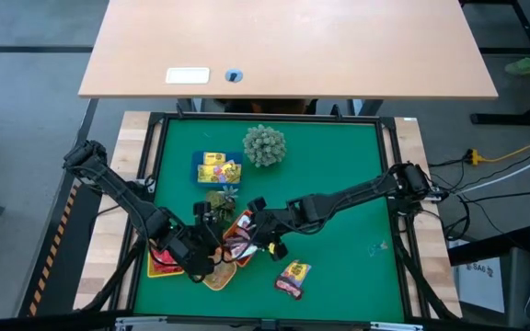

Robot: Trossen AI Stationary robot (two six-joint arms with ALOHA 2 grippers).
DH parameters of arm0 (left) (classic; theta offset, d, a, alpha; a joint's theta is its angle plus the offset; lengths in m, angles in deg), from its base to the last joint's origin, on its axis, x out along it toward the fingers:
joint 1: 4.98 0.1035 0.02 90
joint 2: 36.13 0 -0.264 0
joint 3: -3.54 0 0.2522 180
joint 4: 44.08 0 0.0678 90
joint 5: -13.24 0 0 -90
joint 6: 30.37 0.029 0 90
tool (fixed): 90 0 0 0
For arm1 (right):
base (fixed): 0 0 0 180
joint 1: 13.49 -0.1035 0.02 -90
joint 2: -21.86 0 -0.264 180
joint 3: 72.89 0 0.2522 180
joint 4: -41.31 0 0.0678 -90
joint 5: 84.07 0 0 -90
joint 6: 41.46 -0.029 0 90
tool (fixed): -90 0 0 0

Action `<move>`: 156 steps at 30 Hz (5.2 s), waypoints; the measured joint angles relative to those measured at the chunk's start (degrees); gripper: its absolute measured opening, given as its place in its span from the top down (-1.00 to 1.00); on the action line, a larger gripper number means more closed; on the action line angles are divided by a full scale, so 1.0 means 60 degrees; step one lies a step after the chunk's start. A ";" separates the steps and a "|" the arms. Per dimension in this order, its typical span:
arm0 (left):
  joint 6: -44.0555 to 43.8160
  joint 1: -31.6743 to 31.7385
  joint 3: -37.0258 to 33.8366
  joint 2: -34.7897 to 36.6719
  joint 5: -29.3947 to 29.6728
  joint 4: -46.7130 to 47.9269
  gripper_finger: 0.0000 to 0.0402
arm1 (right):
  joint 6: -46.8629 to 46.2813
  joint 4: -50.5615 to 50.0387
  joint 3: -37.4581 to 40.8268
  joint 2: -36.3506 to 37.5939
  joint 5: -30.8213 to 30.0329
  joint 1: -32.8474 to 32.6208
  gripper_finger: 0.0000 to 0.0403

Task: Sort candy
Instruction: Put the blue gummy into the light orange bin

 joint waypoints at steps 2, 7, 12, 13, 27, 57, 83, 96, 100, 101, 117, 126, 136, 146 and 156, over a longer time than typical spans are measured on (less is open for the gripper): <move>-0.0067 0.0000 0.0000 0.0000 -0.0001 -0.0024 0.19 | -0.0514 -0.0143 0.0000 0.0007 -0.0078 -0.0007 -0.09; -0.0202 0.0015 0.0000 0.0000 0.0004 -0.0080 0.19 | -0.2113 -0.2904 -0.0894 0.0110 0.0312 -0.0007 -0.13; -0.0202 0.0036 0.0000 0.0000 0.0036 -0.0124 0.19 | -0.3658 -0.6906 -0.1701 0.0199 0.1271 -0.0167 -0.12; -0.0202 0.0040 0.0000 0.0000 0.0038 -0.0179 0.19 | -0.3941 -0.7643 -0.1688 0.0254 0.1288 -0.0284 -0.12; -0.0173 0.0151 0.0000 -0.0004 0.0062 -0.0546 0.19 | -0.7744 -0.9450 0.1664 0.2233 0.0797 -0.2595 -0.12; -0.0173 0.0597 0.0000 -0.0007 0.0080 -0.0579 0.19 | -1.0147 -0.7021 0.7178 0.3490 0.3853 -0.3876 -0.12; -0.0166 0.0639 0.0000 -0.0011 0.0076 -0.0578 0.19 | -1.0157 -0.5904 0.7684 0.3490 0.4019 -0.3876 0.94; 0.1959 0.1239 0.0000 -0.0011 0.0383 -0.2029 0.19 | -0.9367 -0.3674 0.5616 0.3483 0.1617 -0.3104 0.96; 0.3427 0.1315 0.0000 -0.0011 -0.0445 -0.3009 0.19 | -0.8134 -0.2742 0.4885 0.3483 0.0772 -0.2602 0.97; 0.3776 0.1315 0.0000 -0.0011 -0.0641 -0.3215 0.19 | -0.7787 -0.2438 0.4720 0.3483 0.0693 -0.2474 0.98; 0.6914 0.1443 0.0000 -0.0011 -0.1823 -0.5322 0.19 | -0.5376 0.1971 0.4069 0.3483 0.1180 -0.0989 0.98; 0.7109 0.1884 0.0000 -0.0011 -0.2233 -0.6074 0.19 | -0.5381 0.2863 0.4069 0.3483 0.1067 -0.0867 0.98; 0.7109 0.2136 0.0000 -0.0011 -0.2824 -0.6099 0.19 | -0.5381 0.4637 0.4069 0.3483 0.0905 -0.0867 0.97; 0.7087 0.2142 0.0000 -0.0011 -0.2832 -0.6298 0.19 | -0.5378 0.5022 0.4069 0.3483 0.0897 -0.0856 0.97; 0.7089 0.2142 0.0000 -0.0015 -0.2834 -0.6291 0.44 | -0.5378 0.4975 0.4065 0.3483 0.0894 -0.0856 0.97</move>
